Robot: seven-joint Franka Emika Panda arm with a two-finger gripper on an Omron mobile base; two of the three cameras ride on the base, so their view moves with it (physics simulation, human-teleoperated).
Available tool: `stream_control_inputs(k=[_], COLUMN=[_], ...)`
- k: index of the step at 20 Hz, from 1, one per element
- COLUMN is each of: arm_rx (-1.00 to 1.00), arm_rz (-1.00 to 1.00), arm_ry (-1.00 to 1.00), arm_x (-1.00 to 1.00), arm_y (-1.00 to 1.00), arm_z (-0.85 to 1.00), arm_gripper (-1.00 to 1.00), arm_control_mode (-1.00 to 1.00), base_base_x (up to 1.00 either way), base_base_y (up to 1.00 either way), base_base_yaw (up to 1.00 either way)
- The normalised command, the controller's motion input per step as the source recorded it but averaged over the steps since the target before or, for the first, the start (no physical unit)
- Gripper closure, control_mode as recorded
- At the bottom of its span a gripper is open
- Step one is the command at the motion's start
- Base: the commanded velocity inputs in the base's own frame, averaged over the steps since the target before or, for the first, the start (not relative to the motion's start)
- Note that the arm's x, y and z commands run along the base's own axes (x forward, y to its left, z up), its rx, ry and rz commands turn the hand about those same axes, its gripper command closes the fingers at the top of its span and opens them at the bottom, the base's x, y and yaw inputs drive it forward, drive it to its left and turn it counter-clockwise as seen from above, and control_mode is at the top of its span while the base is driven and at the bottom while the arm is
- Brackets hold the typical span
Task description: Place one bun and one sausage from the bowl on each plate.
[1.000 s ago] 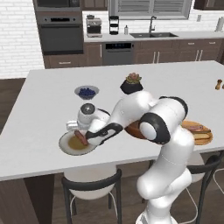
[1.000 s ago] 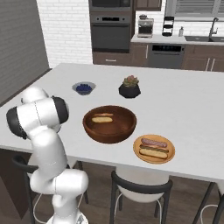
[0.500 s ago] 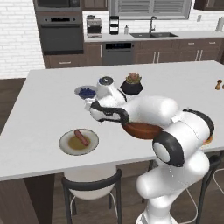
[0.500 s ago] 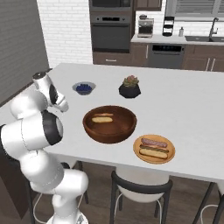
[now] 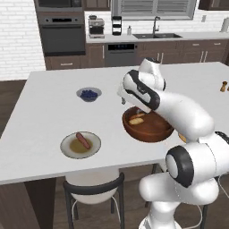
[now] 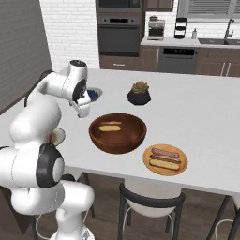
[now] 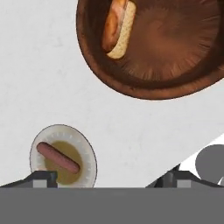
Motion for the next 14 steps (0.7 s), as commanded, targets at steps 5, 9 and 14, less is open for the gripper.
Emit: stream_control_inputs(k=[5,9,14], arm_rx=[0.01,0.00,0.10], arm_rz=[-0.36,-0.22,-0.02], arm_ry=[-0.03,-0.26,-0.08], arm_x=[-0.57,0.13,0.77], arm_y=[-0.93,-0.59,-0.66], arm_z=[-0.89,-0.29,-0.08], arm_gripper=[-1.00,-1.00,-1.00], arm_control_mode=[-1.00,-1.00,-1.00], base_base_x=[0.00,0.00,0.00], base_base_y=[0.00,0.00,0.00], base_base_yaw=[0.00,0.00,0.00])
